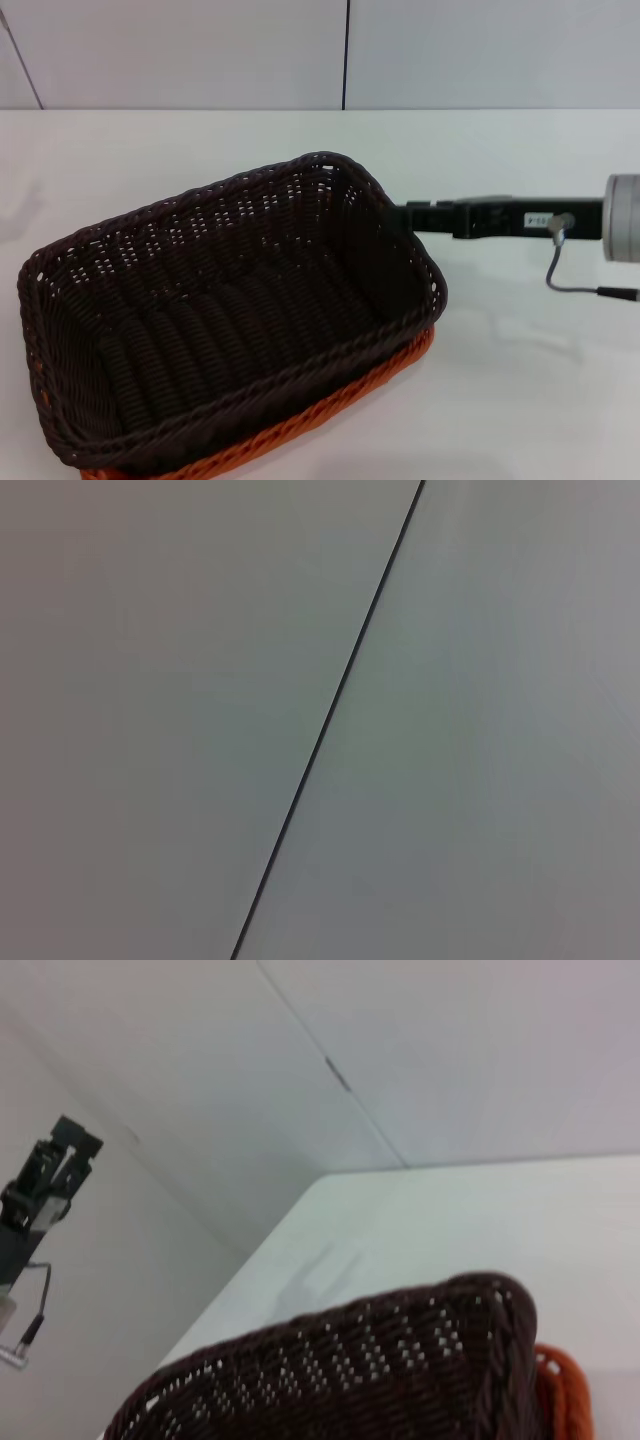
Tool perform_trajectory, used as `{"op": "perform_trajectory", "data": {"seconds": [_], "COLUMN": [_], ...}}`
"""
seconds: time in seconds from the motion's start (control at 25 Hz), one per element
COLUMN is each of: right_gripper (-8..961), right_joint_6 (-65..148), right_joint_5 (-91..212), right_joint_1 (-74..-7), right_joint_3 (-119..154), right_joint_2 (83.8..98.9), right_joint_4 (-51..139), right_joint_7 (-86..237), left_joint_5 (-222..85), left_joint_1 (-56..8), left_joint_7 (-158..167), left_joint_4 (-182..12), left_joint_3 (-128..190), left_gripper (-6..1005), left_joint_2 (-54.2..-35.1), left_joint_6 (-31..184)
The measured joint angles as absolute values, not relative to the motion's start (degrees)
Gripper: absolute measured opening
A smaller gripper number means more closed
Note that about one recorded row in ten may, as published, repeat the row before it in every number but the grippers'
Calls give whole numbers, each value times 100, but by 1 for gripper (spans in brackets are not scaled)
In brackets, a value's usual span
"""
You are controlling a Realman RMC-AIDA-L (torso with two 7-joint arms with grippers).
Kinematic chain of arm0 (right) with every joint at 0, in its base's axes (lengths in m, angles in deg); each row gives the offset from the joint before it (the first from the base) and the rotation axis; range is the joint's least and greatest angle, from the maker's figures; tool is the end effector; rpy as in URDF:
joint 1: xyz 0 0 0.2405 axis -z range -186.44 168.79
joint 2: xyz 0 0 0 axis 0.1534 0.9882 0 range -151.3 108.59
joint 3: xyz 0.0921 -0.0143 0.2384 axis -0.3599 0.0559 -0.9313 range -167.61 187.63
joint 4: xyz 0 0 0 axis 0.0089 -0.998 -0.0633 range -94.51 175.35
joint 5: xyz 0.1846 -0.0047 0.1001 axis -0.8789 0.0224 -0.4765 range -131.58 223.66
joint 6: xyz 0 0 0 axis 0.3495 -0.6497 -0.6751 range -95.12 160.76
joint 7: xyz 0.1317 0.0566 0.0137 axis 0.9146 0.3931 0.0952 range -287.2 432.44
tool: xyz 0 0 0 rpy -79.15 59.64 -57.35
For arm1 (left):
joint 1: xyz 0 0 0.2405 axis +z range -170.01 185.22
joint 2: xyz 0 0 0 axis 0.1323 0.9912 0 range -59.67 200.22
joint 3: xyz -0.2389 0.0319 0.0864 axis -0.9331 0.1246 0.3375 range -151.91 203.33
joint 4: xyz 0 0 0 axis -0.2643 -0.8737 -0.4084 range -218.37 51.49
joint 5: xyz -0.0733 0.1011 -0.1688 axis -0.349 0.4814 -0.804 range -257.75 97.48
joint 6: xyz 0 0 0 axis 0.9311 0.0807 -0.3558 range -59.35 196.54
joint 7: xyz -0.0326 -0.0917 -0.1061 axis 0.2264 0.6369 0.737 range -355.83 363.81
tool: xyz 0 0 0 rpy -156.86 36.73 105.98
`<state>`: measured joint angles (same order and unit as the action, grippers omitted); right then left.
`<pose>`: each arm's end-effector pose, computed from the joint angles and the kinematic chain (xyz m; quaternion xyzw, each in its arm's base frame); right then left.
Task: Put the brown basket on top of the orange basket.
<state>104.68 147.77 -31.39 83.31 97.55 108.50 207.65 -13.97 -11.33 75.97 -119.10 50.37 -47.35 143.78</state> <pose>0.1785 0.3504 0.0028 -0.8669 0.4274 0.2333 0.1065 -0.3442 0.3240 0.1496 -0.6248 -0.2839 -0.4953 0.5326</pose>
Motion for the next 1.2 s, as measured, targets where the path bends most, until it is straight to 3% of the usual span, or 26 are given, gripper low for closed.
{"op": "perform_trajectory", "data": {"seconds": [0.24, 0.6, 0.84, 1.2], "right_gripper": [527, 526, 526, 526], "right_joint_6": [10299, 10338, 10447, 11438], "right_joint_5": [14360, 12529, 9691, 6562], "right_joint_1": [-2976, -2762, -2489, -2707], "right_joint_3": [7678, 6621, 6413, 6357], "right_joint_2": [9776, 9767, 9779, 9771], "right_joint_4": [11159, 10574, 9043, 6610], "right_joint_7": [20034, 16875, 12966, 9825], "left_joint_5": [-1422, -1919, -2362, -2727], "left_joint_1": [-1089, -962, -775, -458], "left_joint_7": [7599, 7387, 6536, 5329], "left_joint_4": [-11911, -11662, -10934, -9938], "left_joint_3": [4997, 4996, 4996, 4923], "left_gripper": [830, 830, 830, 829], "left_joint_2": [-4740, -4755, -4763, -4789], "left_joint_6": [14468, 15181, 16153, 17009]}}
